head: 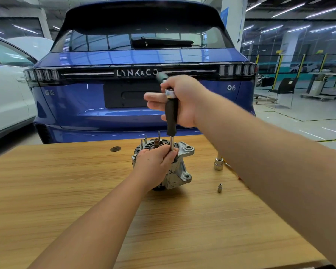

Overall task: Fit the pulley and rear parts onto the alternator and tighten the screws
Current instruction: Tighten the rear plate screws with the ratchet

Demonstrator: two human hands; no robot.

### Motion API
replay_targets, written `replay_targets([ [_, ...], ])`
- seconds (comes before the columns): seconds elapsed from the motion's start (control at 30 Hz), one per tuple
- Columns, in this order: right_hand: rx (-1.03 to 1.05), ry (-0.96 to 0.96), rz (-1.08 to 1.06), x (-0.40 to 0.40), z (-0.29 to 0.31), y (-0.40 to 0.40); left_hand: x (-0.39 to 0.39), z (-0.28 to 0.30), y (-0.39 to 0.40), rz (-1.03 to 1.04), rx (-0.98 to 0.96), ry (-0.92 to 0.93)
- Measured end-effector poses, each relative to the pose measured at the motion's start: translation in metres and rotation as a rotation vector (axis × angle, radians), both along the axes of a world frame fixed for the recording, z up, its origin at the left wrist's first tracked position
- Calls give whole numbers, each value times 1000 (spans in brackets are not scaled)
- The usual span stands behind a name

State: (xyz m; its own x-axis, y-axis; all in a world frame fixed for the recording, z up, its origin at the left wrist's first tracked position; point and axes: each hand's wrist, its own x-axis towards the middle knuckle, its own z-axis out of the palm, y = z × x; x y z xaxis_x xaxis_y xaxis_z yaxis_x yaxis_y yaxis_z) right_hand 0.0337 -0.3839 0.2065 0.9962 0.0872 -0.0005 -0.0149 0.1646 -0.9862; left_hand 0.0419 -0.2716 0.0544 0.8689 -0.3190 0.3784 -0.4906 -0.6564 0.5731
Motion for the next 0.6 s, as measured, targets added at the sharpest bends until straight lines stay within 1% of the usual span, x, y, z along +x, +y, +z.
replay_targets([
  [0.07, 309, -38, -92, 4, -15, 2, 0, 1, 0, 9, 11, 1],
  [0.1, 404, -73, -148, 6, -21, 2, 0, 2, 1, 13, 19, -1],
  [0.13, 453, -139, -197, 7, -26, 2, 0, 2, 1, 14, 26, -3],
  [0.17, 419, -245, -257, 7, -32, 0, 0, 2, 1, 14, 31, -6],
  [0.2, 286, -397, -332, 6, -38, 0, 1, 2, 1, 13, 36, -9],
  [0.23, 76, -584, -417, 5, -44, -2, 1, 2, 1, 10, 40, -14],
  [0.3, -382, -955, -513, 2, -54, -5, 1, 1, 1, 0, 37, -27],
  [0.33, -611, -1098, -541, 4, -58, -7, 1, 1, 1, -3, 30, -32],
  [0.37, -804, -1199, -569, 5, -58, -8, 1, 1, 1, -4, 23, -33],
  [0.43, -1090, -1317, -605, 5, -56, -9, 0, 0, 0, 1, 12, -31],
  [0.47, -1173, -1348, -605, 6, -53, -9, 0, 0, 0, 2, 9, -31],
  [0.53, -1221, -1314, -554, 3, -50, -6, 0, 0, 0, 0, 12, -36],
  [0.6, -1206, -1244, -492, 1, -50, -6, 1, 0, 0, 1, 19, -40],
])
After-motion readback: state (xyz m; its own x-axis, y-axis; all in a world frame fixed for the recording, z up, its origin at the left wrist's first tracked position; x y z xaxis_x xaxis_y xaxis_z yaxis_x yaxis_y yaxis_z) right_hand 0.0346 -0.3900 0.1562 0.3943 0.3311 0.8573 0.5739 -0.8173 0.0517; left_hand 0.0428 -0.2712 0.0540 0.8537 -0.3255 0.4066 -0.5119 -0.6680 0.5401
